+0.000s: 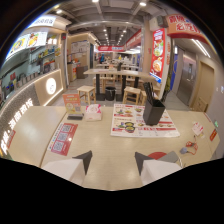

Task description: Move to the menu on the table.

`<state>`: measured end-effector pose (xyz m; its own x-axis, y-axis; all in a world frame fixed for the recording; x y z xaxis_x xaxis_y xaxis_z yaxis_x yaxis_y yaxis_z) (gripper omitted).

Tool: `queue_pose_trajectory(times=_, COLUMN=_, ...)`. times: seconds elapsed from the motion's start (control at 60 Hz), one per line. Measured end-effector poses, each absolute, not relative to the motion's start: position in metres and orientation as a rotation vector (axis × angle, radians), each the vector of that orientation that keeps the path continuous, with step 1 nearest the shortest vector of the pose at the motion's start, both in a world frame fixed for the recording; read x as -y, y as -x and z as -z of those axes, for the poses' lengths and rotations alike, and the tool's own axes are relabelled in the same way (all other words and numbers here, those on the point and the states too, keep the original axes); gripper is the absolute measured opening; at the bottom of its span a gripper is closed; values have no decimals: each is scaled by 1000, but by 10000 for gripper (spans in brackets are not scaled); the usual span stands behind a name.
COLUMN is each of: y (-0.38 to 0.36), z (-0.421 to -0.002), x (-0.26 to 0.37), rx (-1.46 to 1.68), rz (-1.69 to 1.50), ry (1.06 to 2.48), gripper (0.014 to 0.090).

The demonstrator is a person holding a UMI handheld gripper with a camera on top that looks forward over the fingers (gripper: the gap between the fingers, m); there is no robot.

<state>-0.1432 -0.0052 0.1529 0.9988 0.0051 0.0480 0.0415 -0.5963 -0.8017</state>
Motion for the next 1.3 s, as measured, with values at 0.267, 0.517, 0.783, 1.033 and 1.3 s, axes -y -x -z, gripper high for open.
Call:
queue_pose_trajectory(times=0.267, y=147, z=-150, x=1, rx=33, rz=34, ry=2201, gripper=843)
queue_pose_trajectory(times=0.517, y=140, z=-141, x=-51, rx=26, rz=9, ry=2176, gripper=846)
queue_pose_trajectory(times=0.783, y=114, z=-101, x=-148, rx=37, rz=35, ry=2189, gripper=842)
queue_pose_trajectory(times=1.033, y=99, z=-59, x=-220, rx=32, rz=38, ry=2227, gripper=846)
queue_pose_trajectory(times=1.3, y=92, z=-33, x=-256, rx=40, rz=33, ry=2262, gripper=844)
